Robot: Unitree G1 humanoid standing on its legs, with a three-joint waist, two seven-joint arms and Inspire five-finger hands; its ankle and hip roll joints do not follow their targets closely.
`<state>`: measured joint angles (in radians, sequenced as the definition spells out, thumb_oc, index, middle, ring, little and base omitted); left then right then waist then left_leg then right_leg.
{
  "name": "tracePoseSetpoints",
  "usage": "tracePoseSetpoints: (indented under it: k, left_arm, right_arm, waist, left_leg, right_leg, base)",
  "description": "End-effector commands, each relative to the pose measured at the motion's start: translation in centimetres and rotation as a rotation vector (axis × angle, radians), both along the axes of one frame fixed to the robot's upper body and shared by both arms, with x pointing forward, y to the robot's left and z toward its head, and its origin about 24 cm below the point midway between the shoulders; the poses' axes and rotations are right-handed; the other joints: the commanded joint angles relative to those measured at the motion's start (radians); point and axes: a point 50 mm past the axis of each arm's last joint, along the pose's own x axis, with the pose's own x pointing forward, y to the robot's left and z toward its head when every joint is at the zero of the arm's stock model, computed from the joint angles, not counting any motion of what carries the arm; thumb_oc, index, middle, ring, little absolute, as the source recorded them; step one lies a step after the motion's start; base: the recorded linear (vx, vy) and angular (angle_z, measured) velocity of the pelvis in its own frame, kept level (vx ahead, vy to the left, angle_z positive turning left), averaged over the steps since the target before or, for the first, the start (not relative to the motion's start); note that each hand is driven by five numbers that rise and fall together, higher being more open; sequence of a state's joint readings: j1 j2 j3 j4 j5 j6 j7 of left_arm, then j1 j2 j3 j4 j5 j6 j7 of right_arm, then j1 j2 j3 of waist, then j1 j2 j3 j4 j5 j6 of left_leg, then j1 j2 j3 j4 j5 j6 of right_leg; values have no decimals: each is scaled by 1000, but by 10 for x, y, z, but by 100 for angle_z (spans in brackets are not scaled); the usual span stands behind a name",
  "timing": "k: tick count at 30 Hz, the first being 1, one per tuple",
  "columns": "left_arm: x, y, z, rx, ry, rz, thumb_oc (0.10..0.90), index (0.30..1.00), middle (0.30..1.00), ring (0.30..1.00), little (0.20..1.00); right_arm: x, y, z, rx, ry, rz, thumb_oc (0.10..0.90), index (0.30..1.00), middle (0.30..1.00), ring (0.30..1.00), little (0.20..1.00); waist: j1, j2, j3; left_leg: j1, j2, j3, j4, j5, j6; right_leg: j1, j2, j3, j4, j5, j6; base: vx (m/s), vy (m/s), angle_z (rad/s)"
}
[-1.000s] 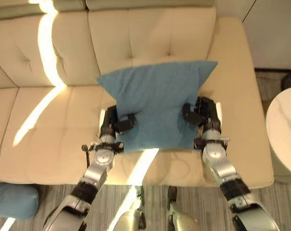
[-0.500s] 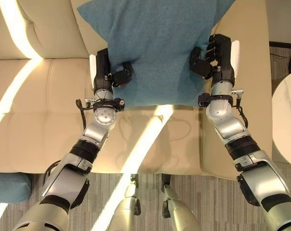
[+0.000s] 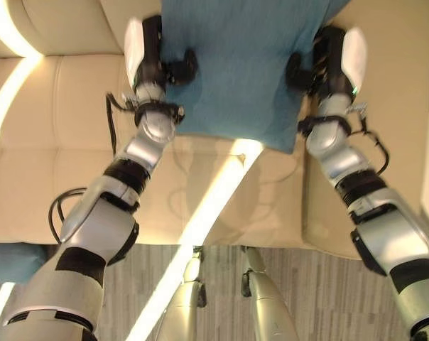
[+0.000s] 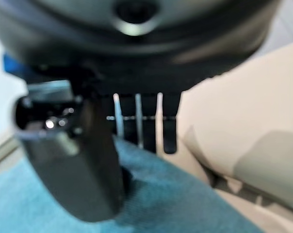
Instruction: Pick up all the scattered cushions and arrange them neatly on the sofa.
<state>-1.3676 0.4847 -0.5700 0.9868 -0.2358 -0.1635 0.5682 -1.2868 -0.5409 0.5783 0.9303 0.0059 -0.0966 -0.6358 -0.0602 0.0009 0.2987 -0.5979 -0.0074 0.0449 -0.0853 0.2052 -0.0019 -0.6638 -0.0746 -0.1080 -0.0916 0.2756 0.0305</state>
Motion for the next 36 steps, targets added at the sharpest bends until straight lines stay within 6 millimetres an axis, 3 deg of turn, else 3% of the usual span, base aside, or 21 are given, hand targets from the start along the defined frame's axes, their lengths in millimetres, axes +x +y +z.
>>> tracePoseSetpoints:
  k: [1,7,8,9,12,17,22,26,30,32,35,36]
  left_arm:
    - [-17,-36,29,37,-191,-198,800,900,900,900,900]
    - [-12,2,-13,-80,-94,-141,800,900,900,900,900]
    - [-12,2,-14,-80,-93,-141,800,900,900,900,900]
    - [-11,23,-26,-120,-60,-96,800,900,900,900,900]
    - [-13,55,-49,-161,8,-13,800,900,900,900,900]
    - [-22,95,-83,-177,107,75,800,900,900,900,900]
    - [-34,103,-116,-140,185,39,800,900,900,900,900]
    - [-52,94,-163,-202,269,-50,800,900,900,900,900]
    - [-83,91,-228,-349,419,-92,800,900,900,900,900]
    - [-112,93,-268,-390,540,-107,800,900,900,900,900]
    - [-147,99,-303,-420,666,-102,800,900,900,900,900]
    - [-147,99,-303,-420,666,-102,800,900,900,900,900]
  right_arm:
    - [-6,24,26,-15,-111,95,800,900,900,900,900]
    - [-9,-24,13,78,-76,5,800,900,900,900,900]
    - [-9,-24,13,78,-75,5,800,900,900,900,900]
    - [-11,-43,5,129,-65,-31,800,900,900,900,900]
    - [-16,-67,-11,206,-39,-75,800,900,900,900,900]
    - [-23,-95,-46,273,50,-113,800,900,900,900,900]
    - [-27,-100,-80,351,148,-59,800,900,900,900,900]
    - [-30,-94,-98,358,193,-13,800,900,900,900,900]
    - [-31,-85,-106,400,198,32,800,900,900,900,900]
    - [-32,-87,-106,442,183,45,800,900,900,900,900]
    - [-32,-92,-106,535,159,48,800,900,900,900,900]
    - [-32,-92,-107,536,160,48,800,900,900,900,900]
  waist:
    - [29,-28,-154]
    - [34,-37,-162]
    - [34,-37,-162]
    - [34,-41,-164]
    - [35,-46,-167]
    - [34,-50,-175]
    - [42,-46,-175]
    - [56,-41,-167]
    - [76,-34,-153]
    - [94,-29,-143]
    - [120,-21,-133]
    - [120,-21,-134]
  left_leg:
    - [57,-9,10,-2,-93,-79]
    - [61,-14,0,-2,-98,-84]
    - [61,-14,0,-2,-98,-84]
    - [68,-13,-1,-2,-101,-85]
    - [79,-12,1,-2,-105,-86]
    - [95,-11,6,-2,-110,-86]
    - [95,-10,7,-2,-108,-84]
    - [94,-11,6,-2,-104,-82]
    - [87,-12,9,-2,-100,-80]
    - [82,-9,8,-2,-96,-80]
    - [80,-7,7,-2,-94,-80]
    - [80,-7,7,-2,-94,-80]
  right_leg:
    - [102,-3,8,4,-142,134]
    - [106,-3,1,4,-147,133]
    - [106,-3,0,4,-147,133]
    - [112,-2,-1,4,-149,132]
    - [124,-2,-3,4,-151,132]
    - [139,-2,-8,4,-152,129]
    - [141,-4,-15,4,-149,126]
    - [139,-8,-20,4,-149,123]
    - [132,-10,-24,4,-150,119]
    - [128,-12,-28,4,-151,115]
    - [127,-12,-32,4,-153,113]
    - [127,-12,-32,4,-153,113]
  base:
    - [0,0,0]
    - [0,0,0]
    - [7,-35,4]
    - [-3,-29,6]
    - [-10,-22,8]
    - [-7,-13,3]
    - [0,0,0]
    - [0,0,0]
    - [-3,-4,-1]
    - [0,0,0]
    - [6,2,2]
    - [0,0,0]
